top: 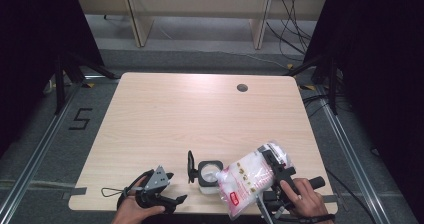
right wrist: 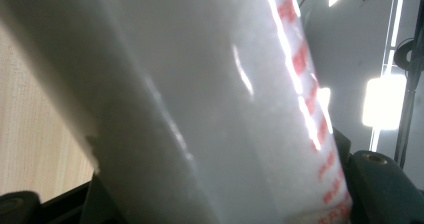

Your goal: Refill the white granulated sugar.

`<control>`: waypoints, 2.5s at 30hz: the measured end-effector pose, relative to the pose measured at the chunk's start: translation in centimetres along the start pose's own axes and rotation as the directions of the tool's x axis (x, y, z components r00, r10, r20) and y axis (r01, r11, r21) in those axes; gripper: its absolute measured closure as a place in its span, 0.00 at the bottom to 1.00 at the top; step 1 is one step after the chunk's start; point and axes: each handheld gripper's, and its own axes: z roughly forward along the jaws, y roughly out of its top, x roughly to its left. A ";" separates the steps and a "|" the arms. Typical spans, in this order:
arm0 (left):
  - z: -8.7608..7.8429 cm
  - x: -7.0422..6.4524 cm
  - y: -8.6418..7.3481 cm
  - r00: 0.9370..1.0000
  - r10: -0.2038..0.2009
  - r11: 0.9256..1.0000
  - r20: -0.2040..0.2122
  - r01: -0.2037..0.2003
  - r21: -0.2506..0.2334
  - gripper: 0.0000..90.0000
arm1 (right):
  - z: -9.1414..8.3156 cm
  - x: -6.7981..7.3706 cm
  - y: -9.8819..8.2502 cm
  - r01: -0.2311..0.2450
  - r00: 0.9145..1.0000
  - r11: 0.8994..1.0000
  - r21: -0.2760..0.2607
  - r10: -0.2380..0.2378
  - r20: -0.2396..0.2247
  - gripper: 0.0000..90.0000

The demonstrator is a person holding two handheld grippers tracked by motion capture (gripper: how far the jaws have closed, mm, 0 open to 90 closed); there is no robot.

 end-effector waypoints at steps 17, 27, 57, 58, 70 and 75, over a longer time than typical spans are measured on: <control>0.0 0.0 0.0 1.000 0.000 1.000 0.000 0.000 0.000 0.18 | -0.1 -0.1 0.2 0.038 0.999 0.999 -0.002 -0.038 0.012 0.47; 0.0 0.0 0.0 1.000 0.001 1.000 0.000 -0.001 0.001 0.18 | -0.1 -0.1 0.2 0.045 0.999 0.999 -0.004 -0.045 0.024 0.47; 0.1 0.0 0.0 1.000 -0.006 1.000 0.004 0.006 -0.004 0.18 | -0.3 -0.3 0.3 0.060 0.997 0.998 -0.011 -0.059 0.048 0.48; 0.1 0.0 0.0 1.000 -0.006 1.000 0.005 0.006 -0.005 0.18 | -0.3 -0.4 0.4 0.060 0.997 0.998 -0.006 -0.059 0.049 0.48; 0.0 0.0 0.0 1.000 -0.006 1.000 0.004 0.006 -0.005 0.18 | -0.3 -0.4 0.1 0.045 0.998 0.999 -0.003 -0.045 0.043 0.49; 0.0 0.0 0.0 1.000 -0.004 1.000 0.003 0.004 -0.003 0.18 | -0.3 -0.4 0.1 0.024 0.999 1.000 -0.001 -0.024 0.034 0.49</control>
